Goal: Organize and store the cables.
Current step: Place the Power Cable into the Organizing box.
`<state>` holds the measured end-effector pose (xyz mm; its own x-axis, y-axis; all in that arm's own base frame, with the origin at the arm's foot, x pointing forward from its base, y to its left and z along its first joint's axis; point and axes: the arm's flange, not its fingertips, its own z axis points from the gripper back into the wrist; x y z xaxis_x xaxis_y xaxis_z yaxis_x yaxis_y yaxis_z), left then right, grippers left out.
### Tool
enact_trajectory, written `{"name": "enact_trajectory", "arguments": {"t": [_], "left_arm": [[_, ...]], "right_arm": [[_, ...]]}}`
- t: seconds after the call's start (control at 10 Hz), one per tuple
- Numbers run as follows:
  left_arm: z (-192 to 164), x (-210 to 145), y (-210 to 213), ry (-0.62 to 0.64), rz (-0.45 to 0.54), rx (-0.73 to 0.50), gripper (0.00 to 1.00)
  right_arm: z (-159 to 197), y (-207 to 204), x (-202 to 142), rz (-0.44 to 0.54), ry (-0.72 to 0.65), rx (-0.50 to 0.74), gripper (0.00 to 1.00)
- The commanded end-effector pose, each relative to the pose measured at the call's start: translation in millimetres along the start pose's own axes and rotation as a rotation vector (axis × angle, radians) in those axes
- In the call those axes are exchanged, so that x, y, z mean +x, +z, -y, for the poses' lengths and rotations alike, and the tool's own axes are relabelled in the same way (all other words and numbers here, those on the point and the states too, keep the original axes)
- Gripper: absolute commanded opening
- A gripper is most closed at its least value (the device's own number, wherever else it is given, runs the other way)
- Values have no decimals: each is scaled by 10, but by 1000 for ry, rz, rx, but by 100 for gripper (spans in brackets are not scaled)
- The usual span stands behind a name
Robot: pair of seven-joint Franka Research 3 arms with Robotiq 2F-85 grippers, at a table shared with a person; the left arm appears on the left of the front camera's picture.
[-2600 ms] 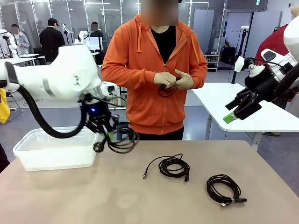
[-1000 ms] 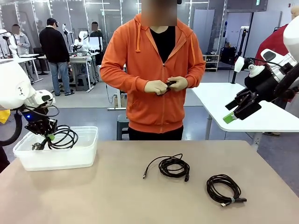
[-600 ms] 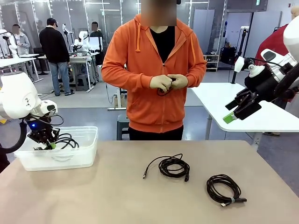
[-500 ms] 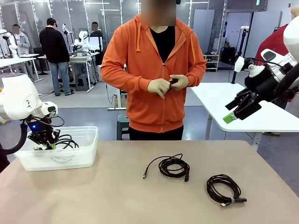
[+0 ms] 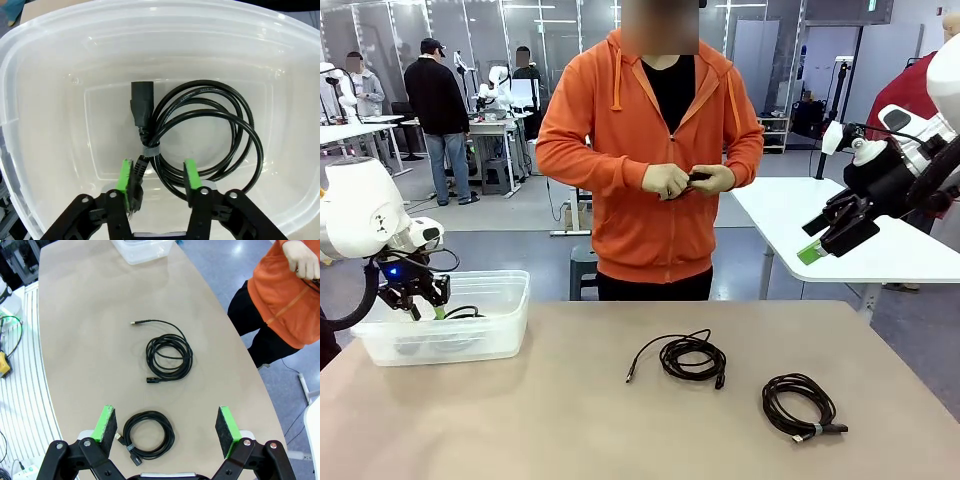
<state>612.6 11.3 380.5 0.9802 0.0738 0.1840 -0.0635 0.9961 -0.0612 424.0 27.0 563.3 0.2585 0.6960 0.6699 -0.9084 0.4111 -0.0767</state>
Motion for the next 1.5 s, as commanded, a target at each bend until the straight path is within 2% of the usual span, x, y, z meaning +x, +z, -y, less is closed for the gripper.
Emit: {"name": "enact_trajectory", "arguments": {"t": [0.0,0.1,0.6,0.7,1.4], "left_arm": [[38,-71,47,17,32,32,88],[40,-71,69,17,34,27,100],[7,-118,136,36,29,20,100],[4,-7,98,4,16,2,100],[4,-7,98,4,16,2,100]], "right_arm": [[-10,-5,-7,1,0,1,100],[-10,-5,-7,1,0,1,100],[-10,-5,-7,1,0,1,100],[-10,-5,-7,1,0,1,100],[-10,-5,-7,1,0,1,100]]}}
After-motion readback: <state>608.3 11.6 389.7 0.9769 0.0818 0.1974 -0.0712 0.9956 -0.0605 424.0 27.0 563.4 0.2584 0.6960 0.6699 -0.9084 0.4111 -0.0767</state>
